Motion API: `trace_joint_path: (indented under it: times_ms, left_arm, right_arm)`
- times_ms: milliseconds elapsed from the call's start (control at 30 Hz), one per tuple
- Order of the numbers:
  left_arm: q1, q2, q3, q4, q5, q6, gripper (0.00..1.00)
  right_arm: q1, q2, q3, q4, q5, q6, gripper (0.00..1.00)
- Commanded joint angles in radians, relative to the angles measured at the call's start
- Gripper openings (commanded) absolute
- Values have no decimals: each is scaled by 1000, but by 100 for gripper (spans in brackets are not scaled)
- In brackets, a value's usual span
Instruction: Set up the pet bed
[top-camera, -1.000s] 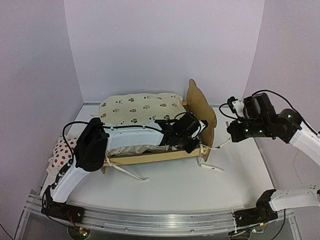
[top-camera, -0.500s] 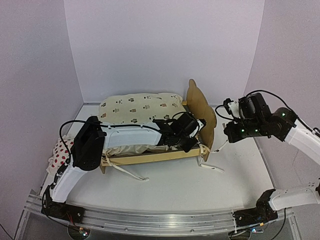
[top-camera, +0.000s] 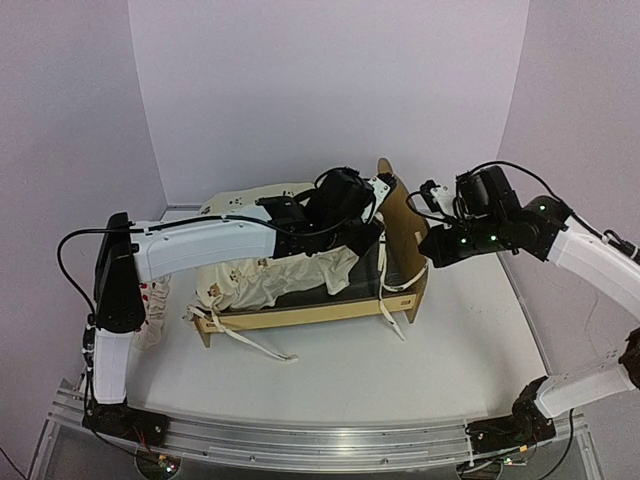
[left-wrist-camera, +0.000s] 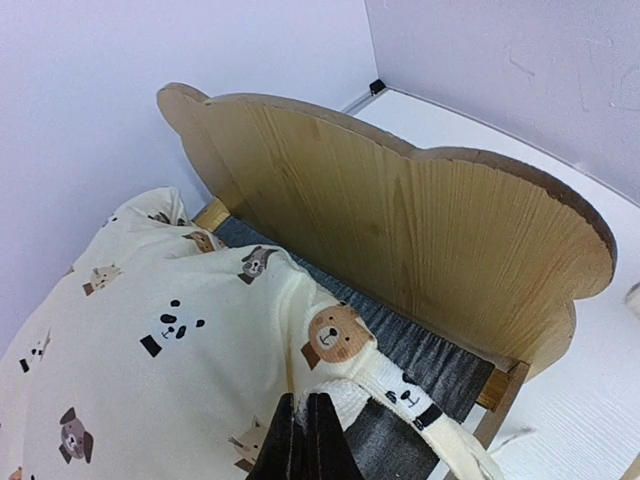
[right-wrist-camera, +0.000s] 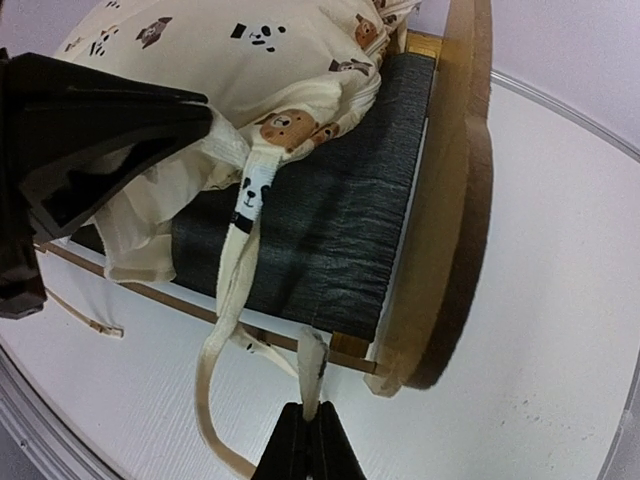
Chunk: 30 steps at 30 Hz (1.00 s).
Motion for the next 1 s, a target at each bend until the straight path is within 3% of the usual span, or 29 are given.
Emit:
trace_joint_path:
  times_ms: [0,633,967]
  left_arm:
    - [15,-125,-54,67,-73,29,0]
    - [42,-336,-291,123,-110,8,0]
    - [52,-397,-349,126,-134,5,0]
  right_arm:
    - [4,76,69,83,-47,1,6]
    - [4,463,199,151,-57,76,6]
    - [4,560,220,160,-74,127,13]
